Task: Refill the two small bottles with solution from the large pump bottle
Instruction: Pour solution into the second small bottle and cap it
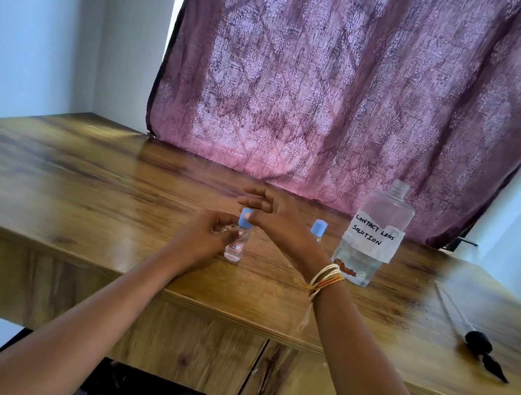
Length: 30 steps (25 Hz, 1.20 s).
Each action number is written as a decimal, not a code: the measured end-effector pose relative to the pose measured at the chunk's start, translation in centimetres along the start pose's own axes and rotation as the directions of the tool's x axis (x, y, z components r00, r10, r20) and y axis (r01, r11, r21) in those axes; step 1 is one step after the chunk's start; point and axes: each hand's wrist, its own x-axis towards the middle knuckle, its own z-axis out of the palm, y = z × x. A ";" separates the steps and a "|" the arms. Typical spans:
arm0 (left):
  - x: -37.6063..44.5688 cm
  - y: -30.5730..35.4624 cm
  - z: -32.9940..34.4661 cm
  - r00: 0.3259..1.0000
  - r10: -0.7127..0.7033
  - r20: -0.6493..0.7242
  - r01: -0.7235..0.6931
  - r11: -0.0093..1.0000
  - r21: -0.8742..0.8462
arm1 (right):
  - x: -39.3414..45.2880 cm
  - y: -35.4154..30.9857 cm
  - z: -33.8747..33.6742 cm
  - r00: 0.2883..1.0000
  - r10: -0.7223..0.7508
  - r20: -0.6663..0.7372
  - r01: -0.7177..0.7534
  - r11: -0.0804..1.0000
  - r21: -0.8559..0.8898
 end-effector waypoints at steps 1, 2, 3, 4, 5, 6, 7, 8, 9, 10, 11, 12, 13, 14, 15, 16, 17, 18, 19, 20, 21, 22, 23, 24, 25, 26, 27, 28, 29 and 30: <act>-0.1 0.2 0.0 1.000 0.000 0.002 0.000 1.000 -0.003 | -0.2 -0.1 -0.2 1.000 0.002 0.026 -0.003 1.000 0.026; -0.1 0.2 0.1 1.000 0.001 -0.001 -0.001 1.000 -0.005 | -0.2 0.0 -0.4 1.000 -0.004 0.027 0.003 1.000 0.017; -0.1 0.3 0.1 1.000 0.008 0.000 -0.008 1.000 -0.008 | -0.3 0.0 -0.4 1.000 -0.016 0.005 0.016 1.000 -0.006; -0.1 0.2 0.1 1.000 0.009 -0.004 -0.009 1.000 -0.011 | -0.3 0.1 -0.3 0.999 -0.029 -0.034 0.028 0.998 -0.054; -0.1 0.1 0.1 1.000 0.009 -0.011 -0.009 1.000 -0.005 | -0.2 0.2 -0.1 0.997 -0.046 -0.066 0.039 0.994 -0.104; -0.1 0.0 0.0 1.000 0.008 -0.018 -0.008 1.000 0.003 | -0.2 0.4 0.1 0.994 -0.057 -0.093 0.043 0.988 -0.150; -0.1 0.1 0.0 1.000 0.004 -0.019 -0.004 1.000 0.004 | -0.1 0.6 0.2 0.992 -0.056 -0.115 0.035 0.984 -0.172; -0.1 0.2 0.0 1.000 0.000 -0.017 0.000 1.000 -0.001 | 0.0 0.9 0.2 0.992 -0.039 -0.120 0.020 0.987 -0.159; -0.2 0.4 0.0 1.000 -0.005 -0.018 0.005 1.000 -0.005 | 0.0 1.0 0.1 0.995 -0.010 -0.103 0.000 0.996 -0.093; -0.2 0.5 0.0 1.000 -0.009 -0.022 0.009 1.000 -0.001 | 0.0 1.2 -0.1 0.998 0.025 -0.066 -0.026 1.000 -0.004; -0.1 0.6 0.1 1.000 -0.013 -0.020 0.013 1.000 -0.002 | 0.0 1.3 -0.2 0.999 0.050 -0.014 -0.049 0.996 0.074; -0.2 0.6 0.1 1.000 -0.014 -0.020 0.014 1.000 0.000 | 0.0 1.4 -0.4 0.998 0.061 0.032 -0.064 0.992 0.111; -0.2 0.7 0.1 1.000 -0.011 -0.017 0.011 1.000 -0.003 | -0.1 1.4 -0.6 0.997 0.059 0.056 -0.065 0.992 0.108; -0.1 0.6 0.1 1.000 -0.011 -0.012 0.011 1.000 -0.010 | -0.1 1.4 -0.6 0.998 0.049 0.045 -0.053 0.995 0.082; -0.1 0.4 0.1 1.000 -0.010 -0.005 0.010 1.000 -0.022 | -0.2 1.3 -0.5 0.999 0.036 0.007 -0.036 0.998 0.050; -0.1 0.2 0.0 1.000 -0.010 -0.001 0.010 1.000 -0.025 | -0.2 1.4 -0.3 0.999 0.028 -0.044 -0.028 1.000 0.009; -0.1 0.1 0.0 1.000 -0.009 0.001 0.009 1.000 -0.027 | -0.2 1.3 0.0 0.995 0.021 -0.093 -0.024 0.999 -0.034; -0.2 0.1 0.0 1.000 -0.006 -0.006 0.006 1.000 -0.022 | -0.2 1.3 0.2 0.990 0.013 -0.140 -0.024 0.997 -0.080; -0.2 0.1 0.0 1.000 -0.008 -0.019 0.008 1.000 -0.014 | -0.2 1.3 0.4 0.984 0.005 -0.179 -0.027 0.993 -0.118; -0.2 0.2 0.0 0.999 -0.006 -0.032 0.006 1.000 -0.001 | -0.2 1.4 0.5 0.980 0.003 -0.198 -0.032 0.989 -0.144; -0.1 0.2 0.1 0.999 -0.004 -0.040 0.004 1.000 0.012 | -0.3 1.4 0.5 0.983 0.004 -0.185 -0.032 0.988 -0.148; -0.2 0.3 0.1 0.999 -0.001 -0.038 0.002 1.000 0.026 | -0.3 1.3 0.3 0.991 0.008 -0.137 -0.025 0.992 -0.126; -0.2 0.4 0.1 0.999 -0.001 -0.035 0.002 0.999 0.032 | -0.3 1.3 0.2 0.998 0.012 -0.068 -0.018 0.996 -0.083; -0.2 0.5 0.1 1.000 -0.009 -0.029 0.010 1.000 0.026 | -0.3 1.3 0.1 1.000 0.012 -0.012 -0.012 0.999 -0.038; -0.1 0.5 0.1 0.999 -0.022 -0.026 0.022 1.000 0.007 | -0.4 1.3 0.0 1.000 0.006 0.005 -0.006 1.000 -0.017; -0.2 0.5 0.1 0.999 -0.035 -0.020 0.035 0.999 -0.015 | -0.4 1.3 -0.1 1.000 -0.004 -0.017 0.003 1.000 -0.024; -0.2 0.6 0.1 0.999 -0.038 -0.014 0.037 0.999 -0.026 | -0.4 1.3 0.0 0.998 -0.018 -0.059 0.015 0.999 -0.041; -0.2 0.6 0.1 0.999 -0.032 -0.017 0.031 0.999 -0.023 | -0.4 1.4 0.2 0.994 -0.030 -0.104 0.024 0.998 -0.056; -0.2 0.5 0.2 0.999 -0.028 -0.028 0.028 1.000 -0.014 | -0.4 1.3 0.4 0.990 -0.043 -0.137 0.035 0.997 -0.064; -0.2 0.5 0.2 0.999 -0.019 -0.037 0.018 1.000 -0.010 | -0.4 1.4 0.6 0.985 -0.056 -0.161 0.045 0.997 -0.067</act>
